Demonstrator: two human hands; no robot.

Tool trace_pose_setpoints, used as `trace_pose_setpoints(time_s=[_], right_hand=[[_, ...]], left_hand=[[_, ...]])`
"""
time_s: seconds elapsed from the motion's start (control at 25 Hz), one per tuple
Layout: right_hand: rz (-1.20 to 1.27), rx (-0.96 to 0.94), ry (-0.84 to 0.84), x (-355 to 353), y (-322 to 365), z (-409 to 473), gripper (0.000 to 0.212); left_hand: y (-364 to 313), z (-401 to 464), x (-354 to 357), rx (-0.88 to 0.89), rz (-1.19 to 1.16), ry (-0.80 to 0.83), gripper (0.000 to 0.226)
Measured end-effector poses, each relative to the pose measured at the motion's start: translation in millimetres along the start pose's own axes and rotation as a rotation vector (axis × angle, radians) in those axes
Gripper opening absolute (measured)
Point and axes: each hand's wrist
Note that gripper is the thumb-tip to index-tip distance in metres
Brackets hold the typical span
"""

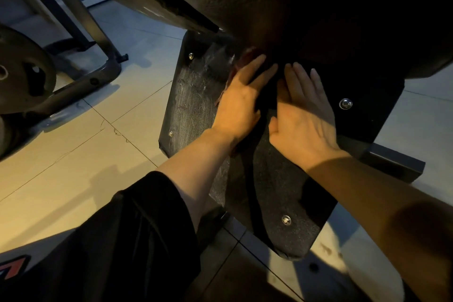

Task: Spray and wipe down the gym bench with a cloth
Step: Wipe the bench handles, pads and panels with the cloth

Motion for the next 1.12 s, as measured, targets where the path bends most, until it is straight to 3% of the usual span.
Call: trace_pose_setpoints(time_s=[0.16, 0.2, 0.32, 0.36, 0.44, 0.52, 0.56, 0.6, 0.72, 0.76, 0.8, 0.96, 1.04, 1.12], right_hand=[[-0.065, -0.019, -0.023, 6, -3, 2, 0.079], [-0.075, -0.027, -0.031, 8, -3, 3, 0.079], [-0.075, -0.032, -0.051, 10, -3, 2, 0.078], [-0.080, -0.031, -0.052, 9, -3, 2, 0.078], [-0.104, -0.033, -0.043, 9, -2, 2, 0.078], [-0.124, -0.034, -0.023, 9, -1, 2, 0.079], [-0.131, -0.037, -0.019, 9, -1, 2, 0.079], [-0.136, -0.038, -0.017, 8, -1, 2, 0.079], [-0.141, -0.026, 0.000, 7, 0, 1, 0.079], [-0.150, -0.030, 0.003, 7, 0, 1, 0.079], [-0.162, -0.034, 0.000, 7, 0, 1, 0.079], [-0.191, -0.018, 0.030, 6, 2, 0, 0.078], [-0.196, -0.033, 0.019, 6, 2, 1, 0.079], [-0.182, -0.053, -0.012, 7, -1, -1, 0.081]], left_hand=[[11, 21, -8, -0.496, -0.114, -0.070, 0.066], [7, 24, -10, -0.472, -0.107, -0.080, 0.061], [-7, 10, -3, -0.044, -0.092, -0.013, 0.050], [-3, 7, -2, 0.013, -0.079, 0.007, 0.050], [11, 10, 0, -0.139, -0.092, -0.005, 0.056], [19, 11, -3, -0.522, -0.158, -0.086, 0.063], [18, 10, -4, -0.600, -0.158, -0.090, 0.064], [15, 5, -4, -0.540, -0.143, -0.079, 0.064], [7, -14, -2, -0.036, -0.082, 0.024, 0.061], [12, -14, -3, -0.014, -0.062, 0.034, 0.061], [19, -12, -1, -0.093, -0.046, 0.021, 0.061], [37, 3, -2, -0.828, -0.237, -0.158, 0.051], [26, 11, -4, -0.806, -0.272, -0.134, 0.049], [6, 11, -4, -0.507, -0.274, -0.069, 0.050]])
Point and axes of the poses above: each hand's wrist, its own z-axis towards the middle knuckle, its own x-axis out of the palm, y = z × x
